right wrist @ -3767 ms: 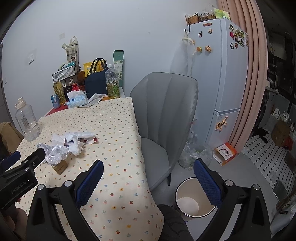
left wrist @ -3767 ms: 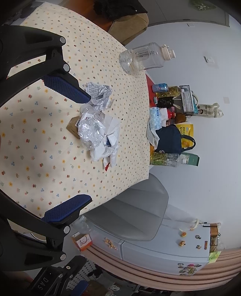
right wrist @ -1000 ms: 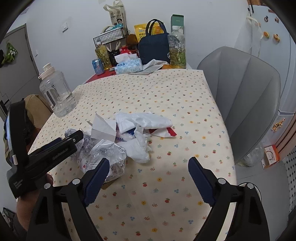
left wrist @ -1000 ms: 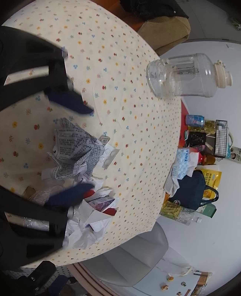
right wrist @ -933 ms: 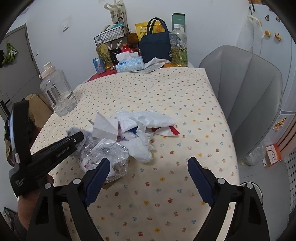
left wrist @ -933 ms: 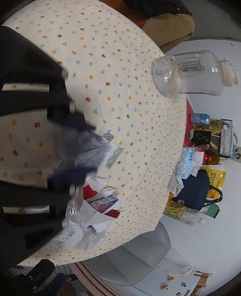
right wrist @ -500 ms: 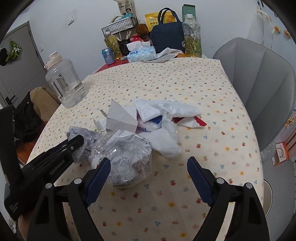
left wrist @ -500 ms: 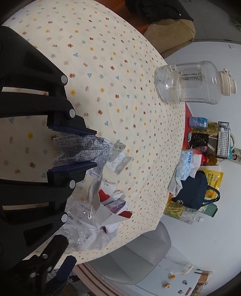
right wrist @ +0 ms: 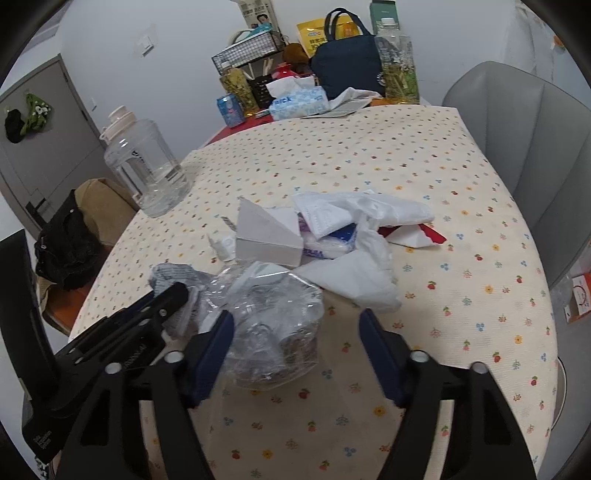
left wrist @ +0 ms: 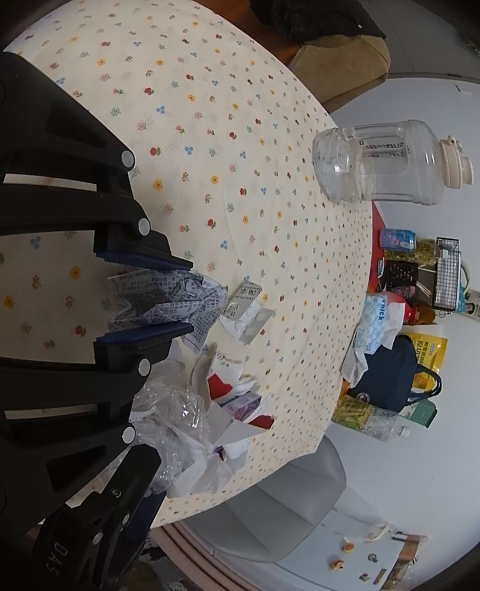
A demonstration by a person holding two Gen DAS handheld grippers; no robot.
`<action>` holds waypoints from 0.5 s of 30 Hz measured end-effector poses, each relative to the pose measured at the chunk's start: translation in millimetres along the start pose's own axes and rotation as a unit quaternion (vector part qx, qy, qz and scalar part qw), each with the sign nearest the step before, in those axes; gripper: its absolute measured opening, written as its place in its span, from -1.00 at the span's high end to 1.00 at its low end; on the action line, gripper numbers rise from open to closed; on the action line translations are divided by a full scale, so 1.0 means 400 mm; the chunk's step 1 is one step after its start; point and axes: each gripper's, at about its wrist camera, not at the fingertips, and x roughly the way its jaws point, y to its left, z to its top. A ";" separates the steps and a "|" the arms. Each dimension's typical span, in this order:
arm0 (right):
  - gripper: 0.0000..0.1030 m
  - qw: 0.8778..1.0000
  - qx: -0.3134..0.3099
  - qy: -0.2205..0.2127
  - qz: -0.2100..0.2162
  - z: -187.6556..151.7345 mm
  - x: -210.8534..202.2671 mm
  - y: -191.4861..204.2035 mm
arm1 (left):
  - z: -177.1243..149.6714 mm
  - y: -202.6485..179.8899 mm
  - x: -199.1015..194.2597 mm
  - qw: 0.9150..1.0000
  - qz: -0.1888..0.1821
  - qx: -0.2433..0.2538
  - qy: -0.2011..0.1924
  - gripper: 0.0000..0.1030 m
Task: Collect trash
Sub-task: 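Grasp the clear plastic bag with the right tool while the left holds foil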
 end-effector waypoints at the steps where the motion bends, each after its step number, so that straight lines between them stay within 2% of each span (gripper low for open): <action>1: 0.15 1.000 -0.007 -0.001 0.013 0.000 -0.006 0.007 | 0.000 -0.004 -0.001 1.000 -0.002 0.002 0.001 0.47; 3: 0.36 1.000 -0.018 -0.003 0.010 0.002 -0.014 0.019 | -0.001 -0.008 -0.002 1.000 -0.003 0.003 0.001 0.48; 6: 0.49 0.999 -0.026 -0.011 0.018 0.010 -0.033 0.020 | 0.002 -0.009 -0.010 1.000 -0.006 0.001 -0.002 0.49; 15: 0.56 0.998 -0.035 -0.053 0.012 0.022 -0.117 0.009 | 0.015 -0.021 -0.055 1.000 -0.008 0.003 -0.025 0.49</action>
